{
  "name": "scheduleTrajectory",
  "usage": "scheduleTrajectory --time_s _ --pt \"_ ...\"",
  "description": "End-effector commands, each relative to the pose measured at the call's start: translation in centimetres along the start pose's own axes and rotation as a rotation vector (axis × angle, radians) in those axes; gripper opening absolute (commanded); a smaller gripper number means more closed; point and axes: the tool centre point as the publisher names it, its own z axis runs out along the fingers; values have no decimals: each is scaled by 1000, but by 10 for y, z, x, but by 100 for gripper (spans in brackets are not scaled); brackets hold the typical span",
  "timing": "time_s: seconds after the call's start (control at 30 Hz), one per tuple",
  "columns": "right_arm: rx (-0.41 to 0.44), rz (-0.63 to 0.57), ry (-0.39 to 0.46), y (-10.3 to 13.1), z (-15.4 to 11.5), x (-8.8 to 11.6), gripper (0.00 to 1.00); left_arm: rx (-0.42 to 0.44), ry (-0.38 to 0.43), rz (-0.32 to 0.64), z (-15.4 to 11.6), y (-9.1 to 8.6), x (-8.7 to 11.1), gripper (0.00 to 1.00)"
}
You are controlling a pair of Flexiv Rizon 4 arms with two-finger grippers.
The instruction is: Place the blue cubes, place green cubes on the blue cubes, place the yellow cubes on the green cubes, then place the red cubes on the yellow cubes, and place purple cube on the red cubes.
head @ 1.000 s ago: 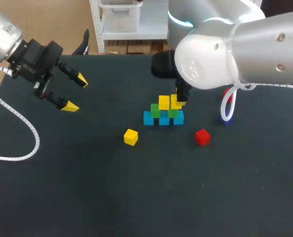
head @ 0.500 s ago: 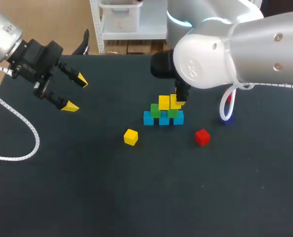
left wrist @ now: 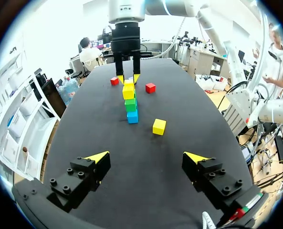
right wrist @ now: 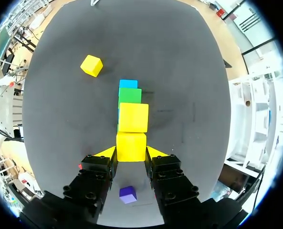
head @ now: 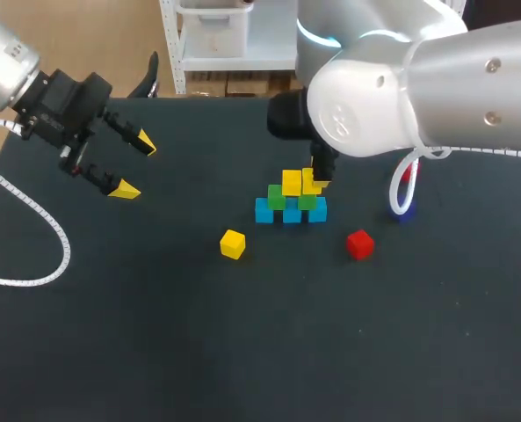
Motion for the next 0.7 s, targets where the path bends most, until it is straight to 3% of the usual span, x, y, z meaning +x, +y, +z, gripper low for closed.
scheduleTrajectory --time_s 0.03,0.7 --pt "-5 -1 -1 -1 0 0 0 0 -3 4 0 0 1 100" --pt "-10 -1 -7 -1 1 -1 0 0 -3 4 0 0 1 100"
